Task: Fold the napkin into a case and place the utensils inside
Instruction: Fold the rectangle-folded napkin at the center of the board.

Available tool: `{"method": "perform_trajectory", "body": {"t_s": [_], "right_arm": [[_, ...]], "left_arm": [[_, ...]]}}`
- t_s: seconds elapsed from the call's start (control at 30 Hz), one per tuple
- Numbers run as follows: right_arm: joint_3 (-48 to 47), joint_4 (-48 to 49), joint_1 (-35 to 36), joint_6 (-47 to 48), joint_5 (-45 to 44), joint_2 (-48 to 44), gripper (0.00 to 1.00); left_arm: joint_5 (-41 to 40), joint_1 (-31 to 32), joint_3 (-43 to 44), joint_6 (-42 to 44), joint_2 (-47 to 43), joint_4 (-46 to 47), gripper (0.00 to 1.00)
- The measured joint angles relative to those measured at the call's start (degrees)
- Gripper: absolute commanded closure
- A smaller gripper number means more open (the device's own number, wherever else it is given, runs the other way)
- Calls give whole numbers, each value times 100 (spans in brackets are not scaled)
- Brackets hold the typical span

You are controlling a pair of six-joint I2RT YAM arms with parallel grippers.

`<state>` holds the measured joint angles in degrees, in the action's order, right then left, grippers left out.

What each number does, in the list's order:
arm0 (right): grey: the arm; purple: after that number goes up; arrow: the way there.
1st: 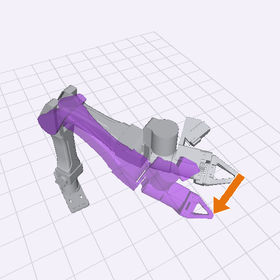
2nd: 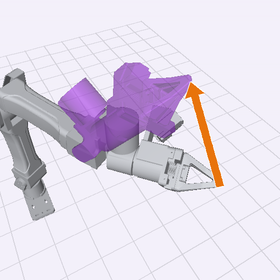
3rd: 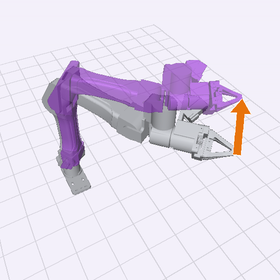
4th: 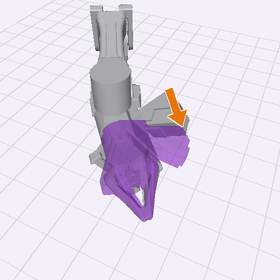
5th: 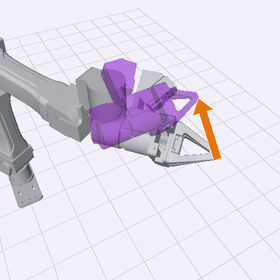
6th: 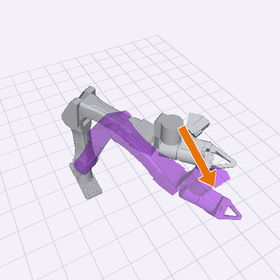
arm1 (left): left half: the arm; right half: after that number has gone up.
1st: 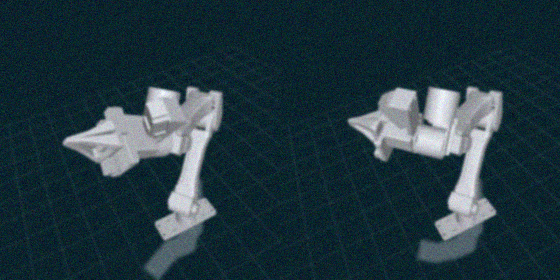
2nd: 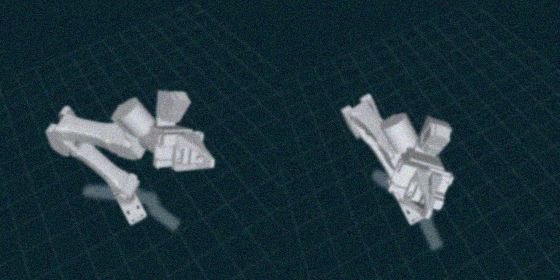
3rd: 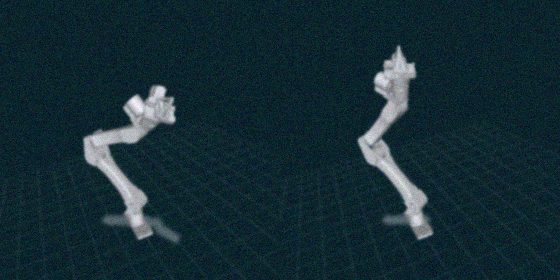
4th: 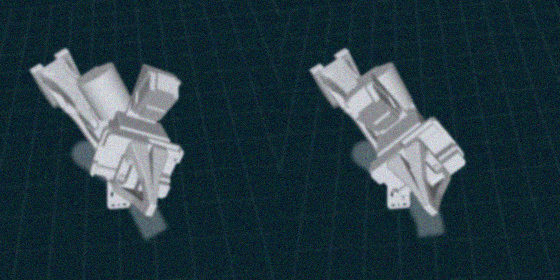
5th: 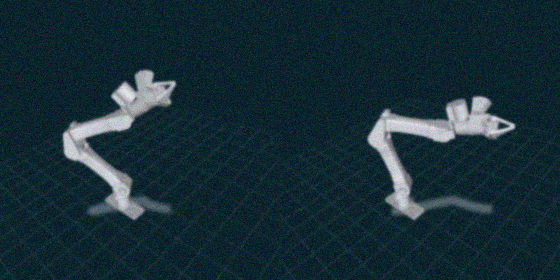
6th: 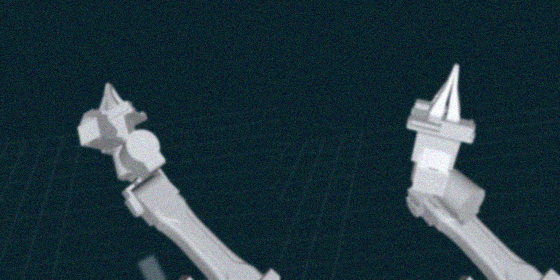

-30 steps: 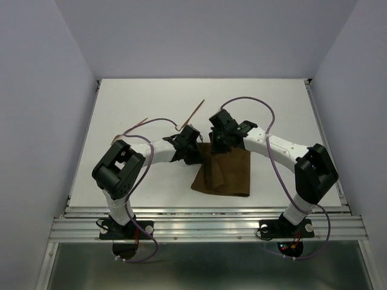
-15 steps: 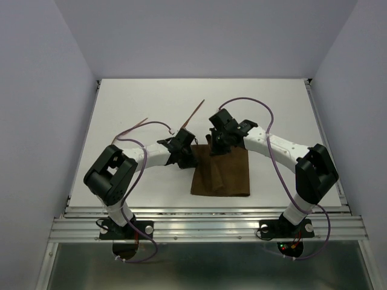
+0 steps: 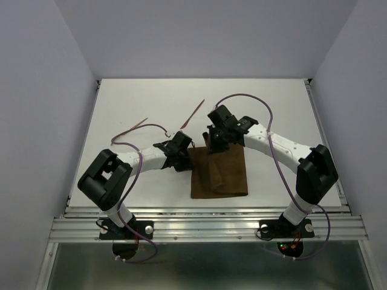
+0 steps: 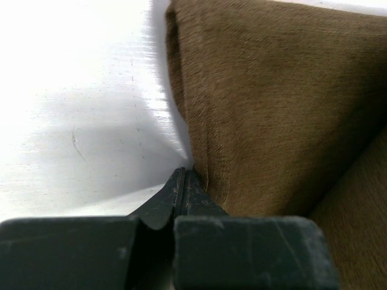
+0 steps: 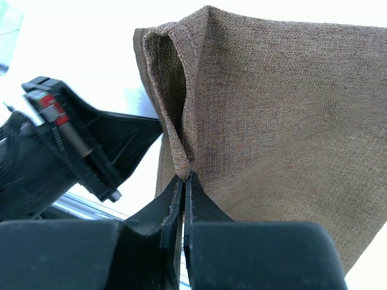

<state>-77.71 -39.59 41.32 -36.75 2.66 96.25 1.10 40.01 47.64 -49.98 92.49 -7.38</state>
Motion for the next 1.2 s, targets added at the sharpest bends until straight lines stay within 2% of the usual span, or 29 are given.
{"method": "perform_trajectory", "body": {"t_s": [1.2], "right_arm": [[-308, 17, 608, -107, 234, 511, 99]], "left_arm": [[59, 0, -7, 13, 2, 28, 100]]}}
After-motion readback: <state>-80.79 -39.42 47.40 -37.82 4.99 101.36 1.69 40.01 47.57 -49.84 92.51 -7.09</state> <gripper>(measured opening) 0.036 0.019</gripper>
